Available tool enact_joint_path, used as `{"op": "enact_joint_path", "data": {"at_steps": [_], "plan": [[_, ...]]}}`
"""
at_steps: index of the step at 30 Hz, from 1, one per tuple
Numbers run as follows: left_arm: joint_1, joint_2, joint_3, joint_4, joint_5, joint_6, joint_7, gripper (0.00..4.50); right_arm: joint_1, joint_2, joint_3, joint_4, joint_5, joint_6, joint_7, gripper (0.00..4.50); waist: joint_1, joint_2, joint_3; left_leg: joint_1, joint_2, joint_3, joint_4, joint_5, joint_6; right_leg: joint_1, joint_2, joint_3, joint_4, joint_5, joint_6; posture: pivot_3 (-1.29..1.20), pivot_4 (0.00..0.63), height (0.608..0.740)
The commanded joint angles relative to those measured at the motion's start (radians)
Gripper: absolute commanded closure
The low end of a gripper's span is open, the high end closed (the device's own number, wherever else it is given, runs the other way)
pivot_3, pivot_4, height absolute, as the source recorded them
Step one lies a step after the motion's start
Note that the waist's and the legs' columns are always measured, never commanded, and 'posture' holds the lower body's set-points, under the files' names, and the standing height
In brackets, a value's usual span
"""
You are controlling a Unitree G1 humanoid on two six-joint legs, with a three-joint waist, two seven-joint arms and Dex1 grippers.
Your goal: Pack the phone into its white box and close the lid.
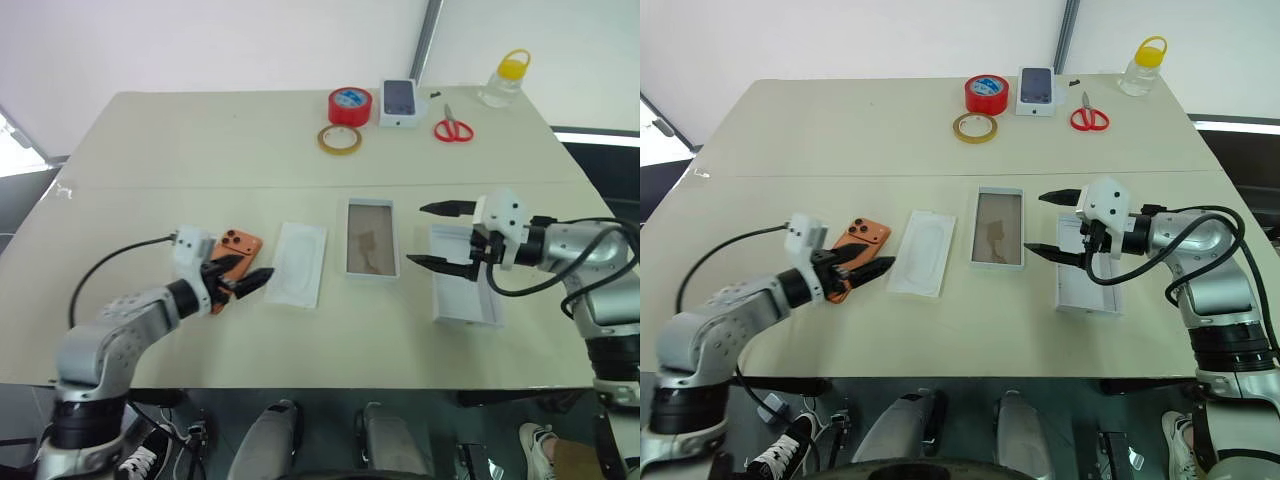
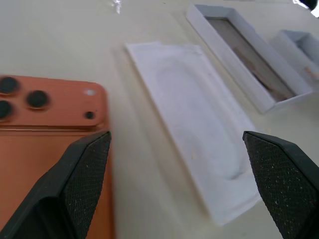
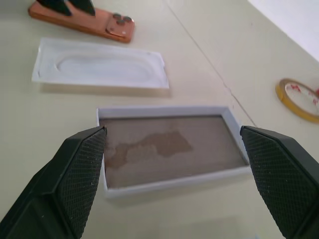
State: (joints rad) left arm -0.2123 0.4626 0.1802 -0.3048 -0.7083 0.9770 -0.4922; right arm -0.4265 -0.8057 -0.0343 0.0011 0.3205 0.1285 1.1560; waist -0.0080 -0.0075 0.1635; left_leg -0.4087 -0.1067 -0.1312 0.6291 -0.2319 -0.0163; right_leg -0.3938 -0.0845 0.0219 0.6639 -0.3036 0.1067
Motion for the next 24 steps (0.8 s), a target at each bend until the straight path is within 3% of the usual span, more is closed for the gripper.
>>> {"op": "enact_joint_path", "data": {"at_steps": [1,17,20,24], "plan": [[-0.054,-0.051,0.025,0.023,-0.047,0.064,0.067,0.05,-0.005,-0.007,-0.007,-0.044,0.001,-0.018,0.006,0.02,-0.001,0.0,0.0,0.0,0.0,0.0,0.0,0.0,0.0,0.0,0.0,0.0,0.0,0.0,0.0,0.0,0.15,0.74],[-0.06,-0.249,0.035,0.131,-0.099,0.161,0.171,0.05,-0.007,0.015,0.003,-0.042,0.005,-0.018,-0.02,0.02,0.004,0.0,-0.001,0.001,0.0,0.0,0.002,0.0,-0.001,0.002,0.0,0.0,0.0,0.0,0.0,0.0,0.15,0.74],[-0.058,-0.265,0.026,0.132,-0.095,0.161,0.174,0.91,-0.003,0.021,0.007,-0.045,-0.001,-0.024,-0.025,0.0,0.01,0.0,-0.001,0.001,0.0,0.0,0.002,0.001,-0.001,0.002,0.0,0.0,0.0,0.0,0.0,0.0,0.15,0.74],[-0.062,-0.274,0.024,0.149,-0.081,0.158,0.195,2.87,-0.009,0.026,0.005,-0.041,-0.003,-0.03,-0.028,0.0,0.02,0.0,-0.001,0.001,0.0,0.0,0.002,0.001,-0.001,0.002,0.0,0.0,-0.001,0.0,0.0,0.0,0.15,0.74]]}}
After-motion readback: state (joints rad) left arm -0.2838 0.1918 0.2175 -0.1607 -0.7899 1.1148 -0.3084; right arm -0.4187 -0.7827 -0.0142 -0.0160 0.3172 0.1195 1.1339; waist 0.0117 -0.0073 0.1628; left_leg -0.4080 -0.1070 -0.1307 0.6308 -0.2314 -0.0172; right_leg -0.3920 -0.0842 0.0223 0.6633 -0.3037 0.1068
